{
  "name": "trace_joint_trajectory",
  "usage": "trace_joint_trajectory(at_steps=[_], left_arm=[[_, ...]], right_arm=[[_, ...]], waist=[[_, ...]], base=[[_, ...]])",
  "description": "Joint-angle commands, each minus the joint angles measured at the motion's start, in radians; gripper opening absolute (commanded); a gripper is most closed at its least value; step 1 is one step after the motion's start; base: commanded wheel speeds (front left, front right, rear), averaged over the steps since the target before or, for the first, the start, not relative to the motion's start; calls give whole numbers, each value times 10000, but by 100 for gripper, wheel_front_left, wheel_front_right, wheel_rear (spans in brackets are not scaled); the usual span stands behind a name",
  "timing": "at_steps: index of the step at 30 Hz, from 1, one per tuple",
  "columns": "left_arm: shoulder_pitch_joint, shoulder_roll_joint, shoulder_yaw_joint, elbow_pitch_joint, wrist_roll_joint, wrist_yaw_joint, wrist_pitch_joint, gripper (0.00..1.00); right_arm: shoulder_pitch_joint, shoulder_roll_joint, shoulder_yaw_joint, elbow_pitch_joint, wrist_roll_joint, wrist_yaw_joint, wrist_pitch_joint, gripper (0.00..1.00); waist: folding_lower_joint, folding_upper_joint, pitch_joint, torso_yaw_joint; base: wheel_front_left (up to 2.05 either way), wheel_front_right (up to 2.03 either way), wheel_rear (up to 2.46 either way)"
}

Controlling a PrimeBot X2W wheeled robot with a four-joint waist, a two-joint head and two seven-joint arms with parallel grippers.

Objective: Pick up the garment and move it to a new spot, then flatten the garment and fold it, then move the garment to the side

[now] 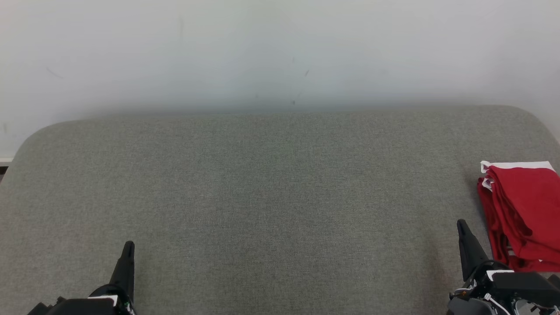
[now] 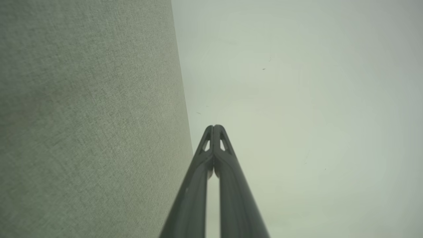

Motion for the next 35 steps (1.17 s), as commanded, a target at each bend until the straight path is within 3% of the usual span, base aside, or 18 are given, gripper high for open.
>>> trace_joint_trajectory(at_steps=[1,35], left_arm=[[-109,48,33,-23,-56,-34,1,0],[-107,48,32,-24,-53,-25,0,0]], right_arm=[[-83,16,-13,-6,13,-21,21,0],[-82,16,-10,-6,15,-21,19,0]], waist=[[0,-1,0,0],[0,-1,0,0]], base=[[0,0,0],[0,0,0]])
